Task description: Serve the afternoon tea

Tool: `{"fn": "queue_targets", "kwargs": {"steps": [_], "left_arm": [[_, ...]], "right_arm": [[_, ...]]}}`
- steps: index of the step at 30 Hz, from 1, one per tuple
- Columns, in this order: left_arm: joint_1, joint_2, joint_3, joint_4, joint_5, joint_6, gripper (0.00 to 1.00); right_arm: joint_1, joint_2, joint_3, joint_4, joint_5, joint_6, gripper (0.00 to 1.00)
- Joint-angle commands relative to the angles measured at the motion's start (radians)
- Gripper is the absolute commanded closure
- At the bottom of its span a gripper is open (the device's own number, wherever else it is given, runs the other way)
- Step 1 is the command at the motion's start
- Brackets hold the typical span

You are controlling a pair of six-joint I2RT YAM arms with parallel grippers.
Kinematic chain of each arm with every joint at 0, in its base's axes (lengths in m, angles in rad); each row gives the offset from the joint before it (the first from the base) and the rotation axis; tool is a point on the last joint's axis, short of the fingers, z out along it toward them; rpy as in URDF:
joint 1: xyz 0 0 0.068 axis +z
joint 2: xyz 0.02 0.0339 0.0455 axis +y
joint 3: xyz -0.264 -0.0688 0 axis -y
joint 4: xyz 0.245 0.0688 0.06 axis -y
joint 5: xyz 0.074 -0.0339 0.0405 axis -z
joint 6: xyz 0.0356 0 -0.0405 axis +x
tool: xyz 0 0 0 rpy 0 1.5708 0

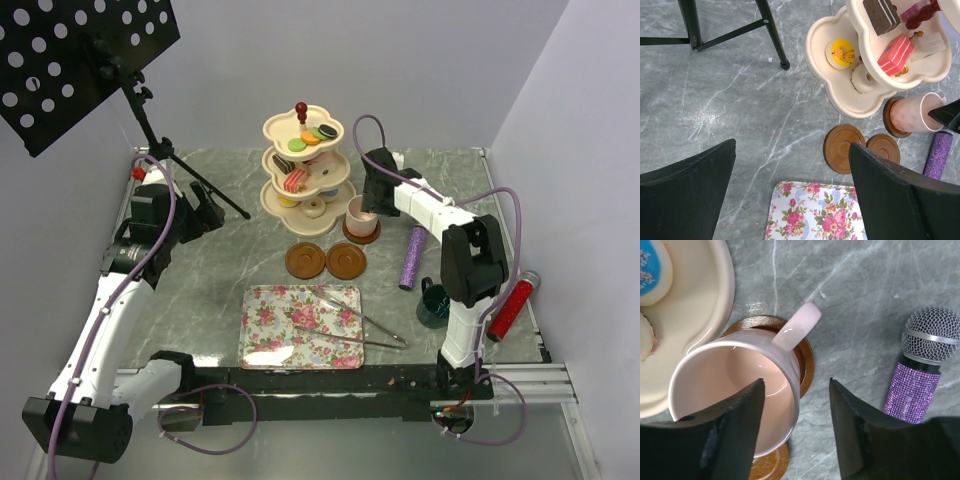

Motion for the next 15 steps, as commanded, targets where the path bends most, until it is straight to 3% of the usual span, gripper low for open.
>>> {"fn": "queue_targets", "kwargs": {"steps": [1,9,15], "left_arm": [[0.004,-0.024,-0.001,0.003,-0.004,-0.003,0.00],[0.004,-0.029,0.011,-0.009,-0.028,0.009,0.00],[0.004,-0.026,0.002,0.006,-0.017,0.005,0.00]], "right_arm": [[0.001,-0.055,0.036,0.049,-0.015,-0.037,0.36],[-0.062,-0.276,-0.010,-0.020,-0.145,-0.152,0.31],[-0.238,-0.514,-0.170,-0.270,-0.343,-0.200,0.31]]}}
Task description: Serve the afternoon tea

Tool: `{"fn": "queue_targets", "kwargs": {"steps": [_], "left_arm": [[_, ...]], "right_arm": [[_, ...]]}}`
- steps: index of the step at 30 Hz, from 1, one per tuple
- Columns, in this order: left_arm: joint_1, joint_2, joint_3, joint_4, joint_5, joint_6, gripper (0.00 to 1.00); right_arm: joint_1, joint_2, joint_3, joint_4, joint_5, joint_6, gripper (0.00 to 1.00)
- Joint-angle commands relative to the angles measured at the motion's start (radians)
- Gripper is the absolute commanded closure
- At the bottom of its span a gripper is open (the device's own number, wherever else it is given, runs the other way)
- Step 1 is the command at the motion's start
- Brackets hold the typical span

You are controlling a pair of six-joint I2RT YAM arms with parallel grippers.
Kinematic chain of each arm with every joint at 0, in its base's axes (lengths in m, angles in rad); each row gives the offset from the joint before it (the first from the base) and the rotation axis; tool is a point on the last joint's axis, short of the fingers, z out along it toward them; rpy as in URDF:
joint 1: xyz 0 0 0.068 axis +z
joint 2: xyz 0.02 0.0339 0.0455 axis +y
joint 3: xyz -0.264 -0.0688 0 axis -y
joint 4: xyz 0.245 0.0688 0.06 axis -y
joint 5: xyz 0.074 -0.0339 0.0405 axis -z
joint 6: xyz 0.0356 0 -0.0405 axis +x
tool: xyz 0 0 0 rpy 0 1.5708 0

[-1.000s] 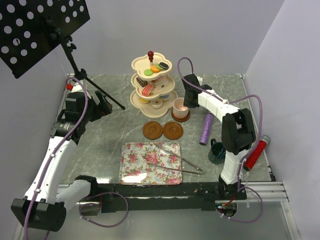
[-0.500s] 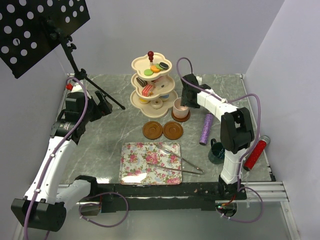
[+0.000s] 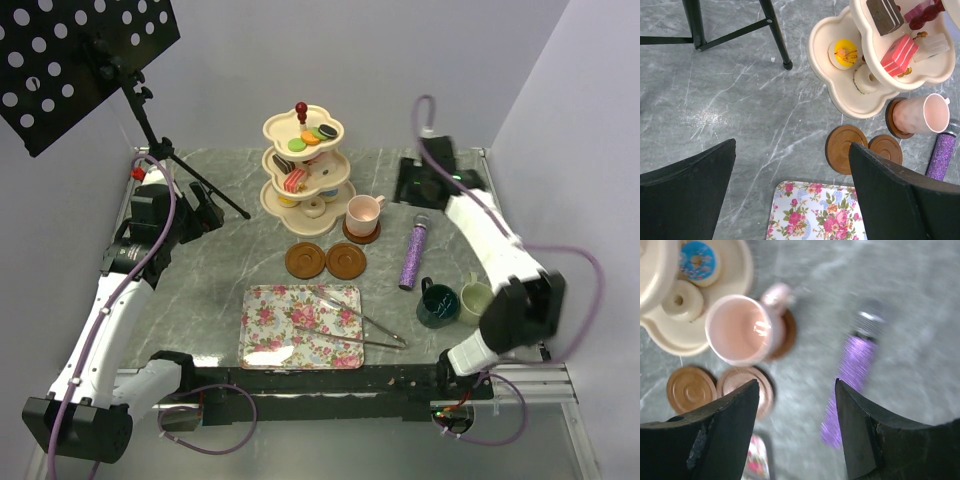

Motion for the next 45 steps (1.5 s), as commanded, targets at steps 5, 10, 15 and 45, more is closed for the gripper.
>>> {"fn": "queue_targets", "kwargs": {"steps": [5,10,15,45], "left_arm": [[0.004,-0.016,-0.015,0.018,0.009,0.005,0.00],[0.004,-0.016,-0.018,0.009,0.006,0.025,0.00],[-0.008,-0.024,-0.032,0.004,0.013,0.028,0.00],[-0.052,-0.064,-0.056,0.013,-0.014,0.037,0.00]], "right_arm": [[-0.157,-0.264,-0.197,-0.405,-0.141,-0.053,0.31],[-0.157,-0.322,-0.334,-0.448,-0.121,-0.065,0.31],[-0.166,-0.330,-0.351,-0.454,-0.126,-0.091,0.34],[-0.119,-0.265,-0.512,-0.192,-0.030,0.341,1.00]]}}
